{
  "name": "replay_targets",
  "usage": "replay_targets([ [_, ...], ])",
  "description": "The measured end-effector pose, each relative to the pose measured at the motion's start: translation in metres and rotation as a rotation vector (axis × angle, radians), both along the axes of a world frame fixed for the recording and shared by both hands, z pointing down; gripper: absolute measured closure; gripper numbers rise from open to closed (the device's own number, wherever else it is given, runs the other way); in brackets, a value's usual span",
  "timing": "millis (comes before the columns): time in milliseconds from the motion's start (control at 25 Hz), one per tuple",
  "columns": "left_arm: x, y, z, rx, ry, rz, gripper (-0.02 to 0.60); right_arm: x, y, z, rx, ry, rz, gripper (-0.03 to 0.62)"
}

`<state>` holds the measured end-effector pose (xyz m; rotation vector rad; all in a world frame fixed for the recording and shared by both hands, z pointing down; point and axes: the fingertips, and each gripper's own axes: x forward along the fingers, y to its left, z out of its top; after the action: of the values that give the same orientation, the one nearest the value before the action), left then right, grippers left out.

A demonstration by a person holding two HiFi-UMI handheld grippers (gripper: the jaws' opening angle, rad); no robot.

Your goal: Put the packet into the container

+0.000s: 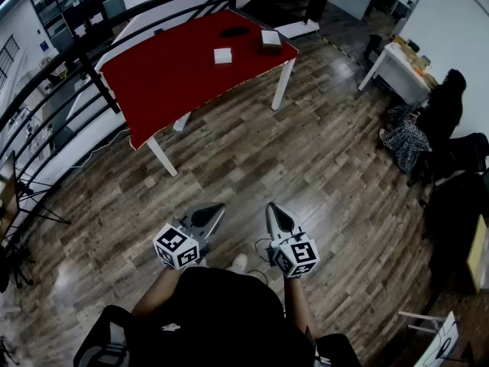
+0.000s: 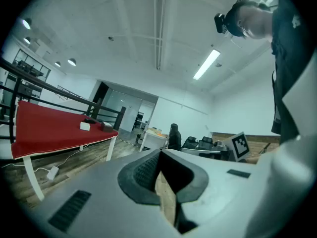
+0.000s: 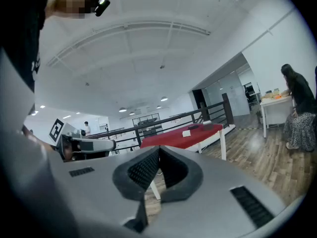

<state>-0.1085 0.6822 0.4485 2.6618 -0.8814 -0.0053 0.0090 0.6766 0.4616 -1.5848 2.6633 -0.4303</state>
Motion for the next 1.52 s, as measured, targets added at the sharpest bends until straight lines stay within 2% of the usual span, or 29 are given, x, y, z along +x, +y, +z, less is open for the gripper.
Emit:
replay_targets([
  [200, 0.038, 0.011, 0.007, 0.041, -0.079, 0.024, 0.575, 0.024, -0.001, 0.013, -0.016, 0.0, -0.018, 0.572],
  [320, 0.044, 0.015, 0.01, 0.03, -0.101, 0.024, 0.575, 0.027, -0.004, 0.017, -0.028, -0.007, -0.031, 0.572],
  [520, 0.04, -0.001, 0.012, 0.009, -0.09, -0.02, 0.575, 0.034, -0.014, 0.021, -0.026, -0.018, -0.046, 0.572],
  [760, 0.056, -0.027, 0.005, 0.034, -0.093, -0.008, 0.575, 0.049, -0.032, 0.019, -0.028, -0.013, -0.04, 0.572],
  [1040, 0.065, -0.063, 0.003, 0.038, -0.1, 0.009, 0.575, 0.056, -0.074, 0.015, -0.026, -0.009, -0.041, 0.572],
  [1520, 0.04, -0.179, -0.002, 0.031, -0.061, 0.025, 0.575, 0.019, -0.183, 0.011, -0.028, 0.001, -0.046, 0.572],
])
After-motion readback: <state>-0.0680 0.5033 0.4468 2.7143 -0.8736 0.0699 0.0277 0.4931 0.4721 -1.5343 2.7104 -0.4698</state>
